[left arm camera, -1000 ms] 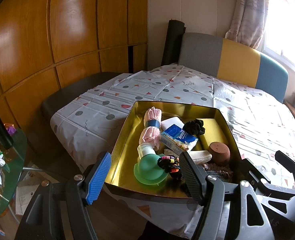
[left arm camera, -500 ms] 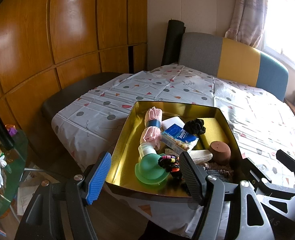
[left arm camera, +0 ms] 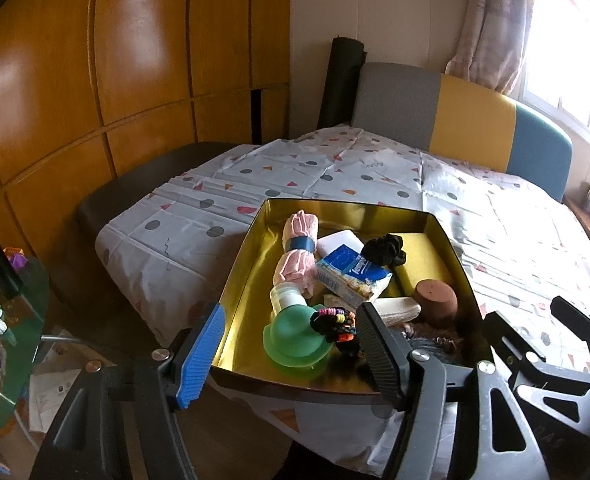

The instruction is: Organize soft objects

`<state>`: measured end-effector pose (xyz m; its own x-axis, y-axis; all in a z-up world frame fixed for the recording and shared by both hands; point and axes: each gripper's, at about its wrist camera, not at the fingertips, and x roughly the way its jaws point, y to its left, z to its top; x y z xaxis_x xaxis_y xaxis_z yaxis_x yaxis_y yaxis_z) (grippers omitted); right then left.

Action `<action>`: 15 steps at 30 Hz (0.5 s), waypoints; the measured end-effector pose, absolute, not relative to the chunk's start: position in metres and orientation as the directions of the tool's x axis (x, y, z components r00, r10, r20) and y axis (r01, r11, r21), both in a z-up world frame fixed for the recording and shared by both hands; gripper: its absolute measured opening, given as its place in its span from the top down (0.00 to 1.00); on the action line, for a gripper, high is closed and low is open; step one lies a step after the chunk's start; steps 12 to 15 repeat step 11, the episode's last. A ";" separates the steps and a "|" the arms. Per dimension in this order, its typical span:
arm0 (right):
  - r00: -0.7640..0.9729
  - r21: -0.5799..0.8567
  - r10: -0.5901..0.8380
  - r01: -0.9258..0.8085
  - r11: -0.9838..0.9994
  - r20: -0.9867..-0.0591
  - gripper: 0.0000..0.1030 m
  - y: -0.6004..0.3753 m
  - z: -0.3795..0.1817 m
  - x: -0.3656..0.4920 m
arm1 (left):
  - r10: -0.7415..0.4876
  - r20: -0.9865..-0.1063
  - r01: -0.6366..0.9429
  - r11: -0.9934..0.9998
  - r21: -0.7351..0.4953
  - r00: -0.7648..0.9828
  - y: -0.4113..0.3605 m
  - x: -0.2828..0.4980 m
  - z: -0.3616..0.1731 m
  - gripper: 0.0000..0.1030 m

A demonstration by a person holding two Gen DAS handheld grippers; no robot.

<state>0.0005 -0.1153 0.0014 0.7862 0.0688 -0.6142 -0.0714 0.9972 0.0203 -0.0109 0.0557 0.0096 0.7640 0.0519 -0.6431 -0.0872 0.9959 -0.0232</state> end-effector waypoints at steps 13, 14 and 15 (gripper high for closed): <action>0.780 0.041 0.066 -0.052 0.998 -0.622 0.02 -0.127 -0.002 0.006 | 0.059 -0.614 -0.060 0.998 0.018 0.787 0.050 -0.009 0.010 0.54; 0.780 0.041 0.066 -0.052 0.998 -0.622 0.02 -0.127 -0.002 0.006 | 0.059 -0.614 -0.060 0.998 0.018 0.787 0.050 -0.009 0.010 0.54; 0.780 0.041 0.066 -0.052 0.998 -0.622 0.02 -0.127 -0.002 0.006 | 0.059 -0.614 -0.060 0.998 0.018 0.787 0.050 -0.009 0.010 0.54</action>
